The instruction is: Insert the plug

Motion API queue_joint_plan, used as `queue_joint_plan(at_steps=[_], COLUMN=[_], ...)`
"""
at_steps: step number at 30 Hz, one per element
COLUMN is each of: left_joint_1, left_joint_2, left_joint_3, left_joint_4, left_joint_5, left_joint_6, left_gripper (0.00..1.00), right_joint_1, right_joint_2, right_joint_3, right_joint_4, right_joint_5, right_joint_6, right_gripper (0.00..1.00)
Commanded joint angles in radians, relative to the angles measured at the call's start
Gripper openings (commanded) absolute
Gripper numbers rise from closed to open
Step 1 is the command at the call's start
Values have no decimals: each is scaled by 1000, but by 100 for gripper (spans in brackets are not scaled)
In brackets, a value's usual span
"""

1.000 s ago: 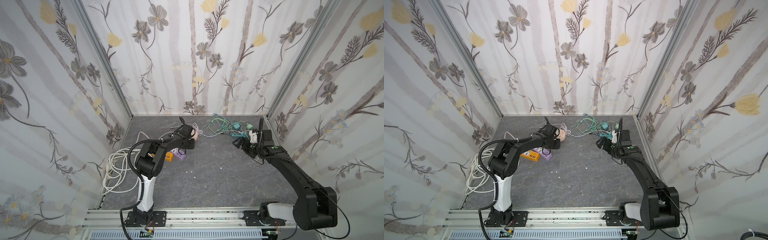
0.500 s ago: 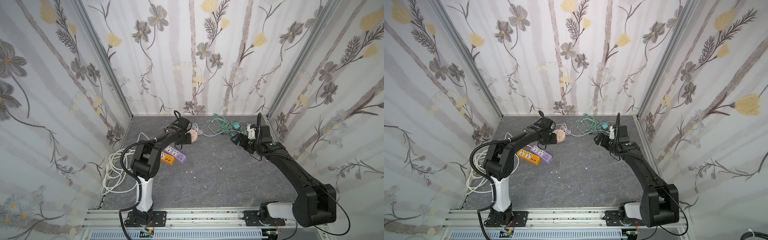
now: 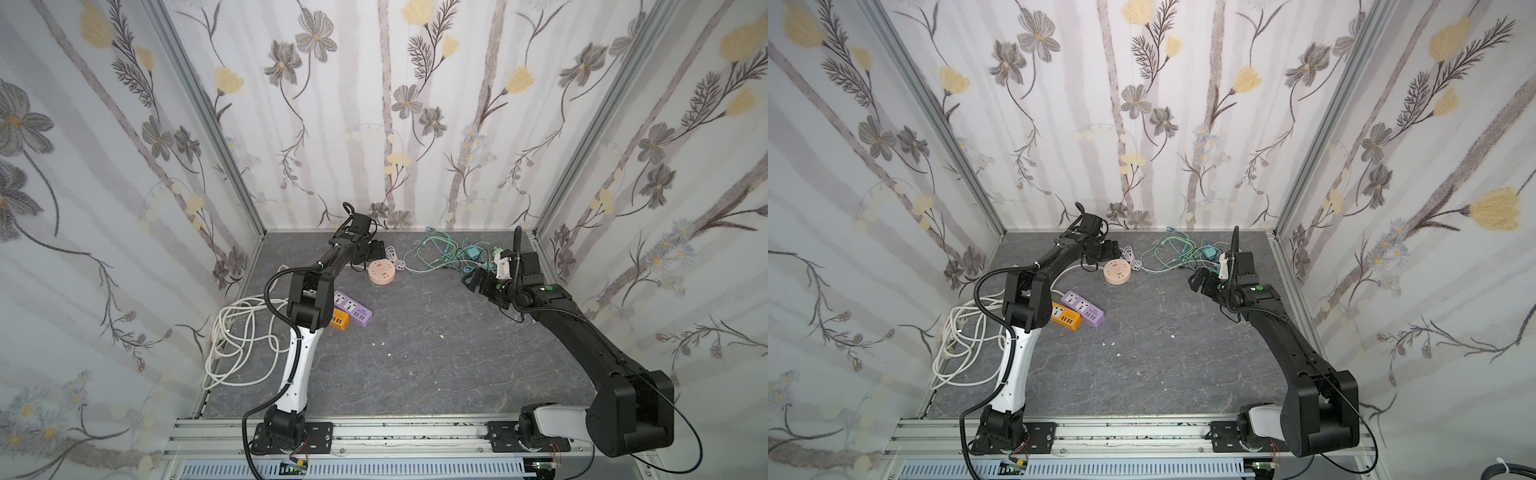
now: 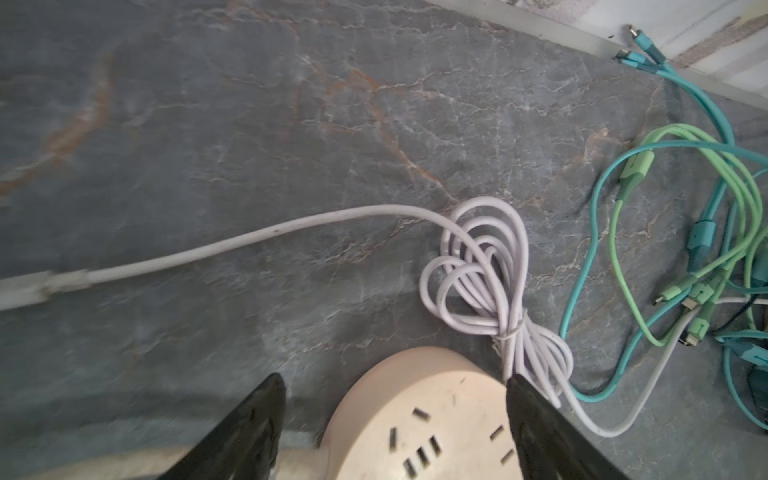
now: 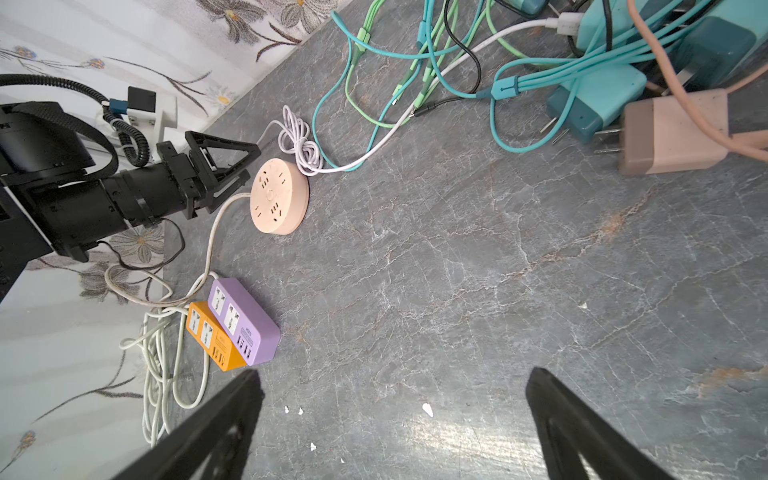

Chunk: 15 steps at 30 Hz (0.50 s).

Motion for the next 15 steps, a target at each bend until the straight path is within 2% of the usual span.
queue_joint_plan(at_steps=[1,6,15], left_joint_1=[-1,-16,-55], left_joint_2=[43,33,-109], left_joint_3=[49,-1,-261], left_joint_4=[-16,-17,50], left_joint_5=[116,163,224], left_joint_6=[20,52,143], left_gripper=[85,85,86], right_joint_1=[5,9,13], right_joint_2=[-5,-10,-11], right_joint_3=[-1,-1,4], right_joint_4=[4,-9,-16], right_joint_5=[10,21,31], right_joint_6=[-7,-16,-26], right_gripper=[99,99,100])
